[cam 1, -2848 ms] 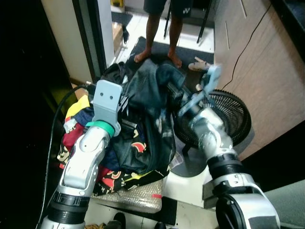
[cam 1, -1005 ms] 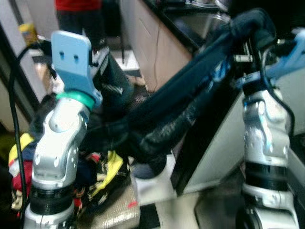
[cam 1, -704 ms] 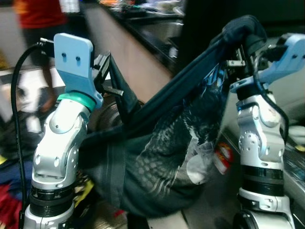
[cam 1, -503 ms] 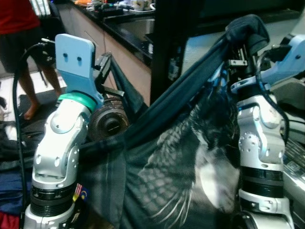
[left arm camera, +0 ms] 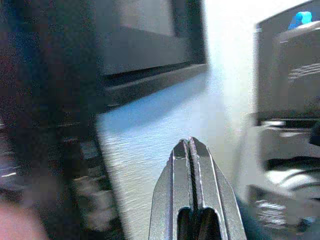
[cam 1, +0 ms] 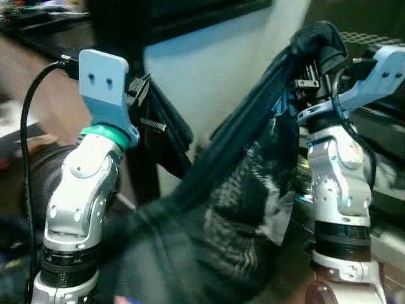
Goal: Clothes washing
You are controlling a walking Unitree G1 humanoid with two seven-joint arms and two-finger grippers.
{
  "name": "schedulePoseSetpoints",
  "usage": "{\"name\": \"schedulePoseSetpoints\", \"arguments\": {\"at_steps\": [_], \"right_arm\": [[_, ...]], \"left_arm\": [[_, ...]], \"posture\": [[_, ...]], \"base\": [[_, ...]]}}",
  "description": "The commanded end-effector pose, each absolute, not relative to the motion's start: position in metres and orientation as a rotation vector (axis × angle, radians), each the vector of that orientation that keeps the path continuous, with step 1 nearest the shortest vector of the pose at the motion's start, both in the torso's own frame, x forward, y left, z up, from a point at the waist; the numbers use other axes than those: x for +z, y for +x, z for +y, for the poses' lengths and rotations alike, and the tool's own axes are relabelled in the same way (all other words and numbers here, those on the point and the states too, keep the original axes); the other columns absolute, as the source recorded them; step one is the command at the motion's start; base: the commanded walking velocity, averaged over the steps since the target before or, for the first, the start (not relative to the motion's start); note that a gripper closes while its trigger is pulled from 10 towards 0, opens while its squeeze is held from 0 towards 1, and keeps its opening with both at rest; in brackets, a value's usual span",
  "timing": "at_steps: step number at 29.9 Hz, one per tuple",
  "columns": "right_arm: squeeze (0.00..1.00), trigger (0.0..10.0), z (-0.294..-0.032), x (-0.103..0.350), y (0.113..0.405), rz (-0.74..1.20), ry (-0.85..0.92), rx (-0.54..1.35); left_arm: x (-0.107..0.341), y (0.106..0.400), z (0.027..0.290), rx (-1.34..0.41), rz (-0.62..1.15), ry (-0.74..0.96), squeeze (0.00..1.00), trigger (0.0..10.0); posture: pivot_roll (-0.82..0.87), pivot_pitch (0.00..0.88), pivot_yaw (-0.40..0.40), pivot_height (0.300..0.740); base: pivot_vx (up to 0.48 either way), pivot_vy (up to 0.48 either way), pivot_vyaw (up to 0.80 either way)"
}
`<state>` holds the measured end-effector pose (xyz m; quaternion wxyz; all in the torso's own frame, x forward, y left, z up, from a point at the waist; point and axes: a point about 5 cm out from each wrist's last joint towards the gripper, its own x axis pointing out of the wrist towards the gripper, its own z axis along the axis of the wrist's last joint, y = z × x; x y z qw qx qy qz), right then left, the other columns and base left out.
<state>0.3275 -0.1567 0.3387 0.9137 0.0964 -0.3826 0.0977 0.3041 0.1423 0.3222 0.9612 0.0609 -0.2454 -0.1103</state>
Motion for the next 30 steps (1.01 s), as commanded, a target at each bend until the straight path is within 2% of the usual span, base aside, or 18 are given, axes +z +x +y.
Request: {"name": "schedulePoseSetpoints", "arguments": {"at_steps": [1, 15, 30], "right_arm": [[0.00, 10.0, -0.155, 0.345, 0.325, -0.813, 0.205, 0.209], [0.00, 10.0, -0.152, 0.360, 0.320, -0.876, 0.262, 0.247], [0.00, 10.0, -0.155, 0.356, 0.327, -0.836, 0.313, 0.224]], "left_arm": [[0.323, 0.303, 0.143, -0.224, -0.497, 0.132, 0.00, 10.0], [0.323, 0.304, 0.142, -0.216, -0.499, 0.127, 0.00, 10.0], [0.320, 0.306, 0.145, -0.192, -0.488, 0.124, 0.00, 10.0]], "posture": [[0.10, 0.056, 0.010, 0.740], [0.10, 0.052, 0.009, 0.740], [0.10, 0.043, 0.005, 0.740]], "base": [[0.000, 0.000, -0.77], [0.000, 0.000, -0.78], [0.000, 0.000, -0.79]]}}
